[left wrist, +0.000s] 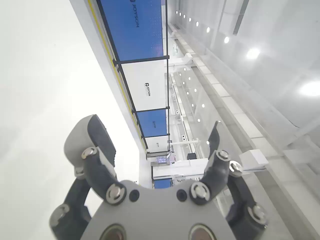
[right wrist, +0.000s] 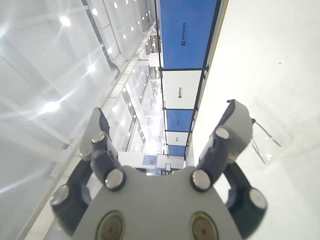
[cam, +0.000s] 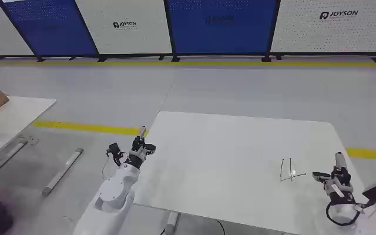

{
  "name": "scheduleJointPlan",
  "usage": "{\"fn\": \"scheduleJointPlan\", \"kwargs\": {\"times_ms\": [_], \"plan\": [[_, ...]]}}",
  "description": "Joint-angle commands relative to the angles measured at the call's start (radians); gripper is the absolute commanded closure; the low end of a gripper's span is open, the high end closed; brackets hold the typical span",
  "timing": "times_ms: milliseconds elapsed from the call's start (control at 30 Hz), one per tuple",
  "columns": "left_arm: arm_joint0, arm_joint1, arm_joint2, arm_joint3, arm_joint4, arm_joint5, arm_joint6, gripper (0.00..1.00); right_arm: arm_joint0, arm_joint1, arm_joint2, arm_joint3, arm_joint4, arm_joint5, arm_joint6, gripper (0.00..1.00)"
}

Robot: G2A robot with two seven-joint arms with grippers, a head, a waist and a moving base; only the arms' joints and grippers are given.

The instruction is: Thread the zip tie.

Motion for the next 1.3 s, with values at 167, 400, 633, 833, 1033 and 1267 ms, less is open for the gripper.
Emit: {"fn": "scheduleJointPlan", "kwargs": {"times_ms": [167, 400, 633, 833, 1033, 1267], "plan": [[0.0, 0.0, 0.0, 0.0, 0.0, 0.0, 0.0, 0.22, 0.0, 0.0, 0.0, 0.0, 0.0, 0.0, 0.0, 0.22], [0.0, 0.0, 0.0, 0.0, 0.0, 0.0, 0.0, 0.0, 0.0, 0.0, 0.0, 0.0, 0.0, 0.0, 0.0, 0.0], [0.0, 0.0, 0.0, 0.0, 0.0, 0.0, 0.0, 0.22, 0.0, 0.0, 0.0, 0.0, 0.0, 0.0, 0.0, 0.0], [0.0, 0.0, 0.0, 0.0, 0.0, 0.0, 0.0, 0.0, 0.02, 0.01, 0.046, 0.015, -0.025, 0.019, 0.143, 0.0], [0.0, 0.0, 0.0, 0.0, 0.0, 0.0, 0.0, 0.0, 0.057, 0.037, 0.163, -0.003, -0.033, 0.089, 0.45, 0.0], [0.0, 0.0, 0.0, 0.0, 0.0, 0.0, 0.0, 0.0, 0.131, 0.059, 0.189, 0.038, -0.092, 0.128, 0.663, 0.0]]}}
